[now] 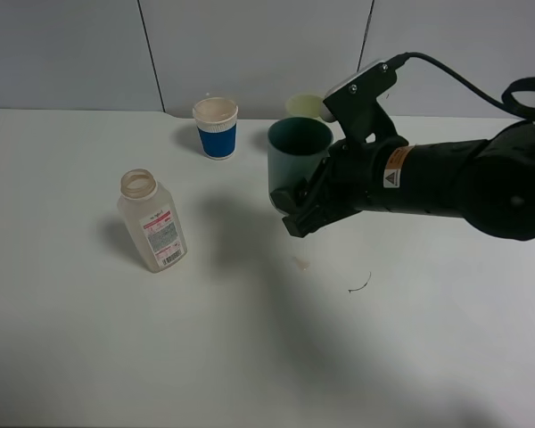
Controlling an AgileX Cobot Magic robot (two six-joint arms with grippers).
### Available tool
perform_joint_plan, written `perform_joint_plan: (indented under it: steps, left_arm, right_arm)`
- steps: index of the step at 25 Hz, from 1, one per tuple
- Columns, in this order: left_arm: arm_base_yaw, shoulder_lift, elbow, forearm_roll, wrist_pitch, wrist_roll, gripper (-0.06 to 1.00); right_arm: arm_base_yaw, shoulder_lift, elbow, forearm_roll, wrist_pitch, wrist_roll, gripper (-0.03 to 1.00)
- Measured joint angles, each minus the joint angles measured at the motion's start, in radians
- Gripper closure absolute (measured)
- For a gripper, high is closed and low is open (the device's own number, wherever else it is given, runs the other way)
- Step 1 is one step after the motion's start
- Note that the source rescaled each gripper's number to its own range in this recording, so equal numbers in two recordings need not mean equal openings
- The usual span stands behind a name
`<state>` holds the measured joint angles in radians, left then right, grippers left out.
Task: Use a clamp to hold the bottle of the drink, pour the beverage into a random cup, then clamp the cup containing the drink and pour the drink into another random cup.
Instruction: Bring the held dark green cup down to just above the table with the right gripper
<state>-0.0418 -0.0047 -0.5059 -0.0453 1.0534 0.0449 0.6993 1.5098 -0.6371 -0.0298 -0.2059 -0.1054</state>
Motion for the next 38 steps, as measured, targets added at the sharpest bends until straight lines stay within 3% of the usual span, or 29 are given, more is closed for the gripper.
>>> perform_joint_plan:
  steps: [7,26,38]
  left_arm:
    - [0.000,0.000,0.000,0.000,0.000,0.000,-0.06]
    - [0.000,0.000,0.000,0.000,0.000,0.000,-0.06]
    - [0.000,0.000,0.000,0.000,0.000,0.000,-0.06]
  right_arm:
    - [-0.011,-0.002,0.141,0.176,-0.142,-0.141,0.94]
    - [-0.011,-0.008,0.409,0.380,-0.416,-0.172,0.94]
    - [-0.011,0.200,0.417,0.403,-0.532,-0.164,0.94]
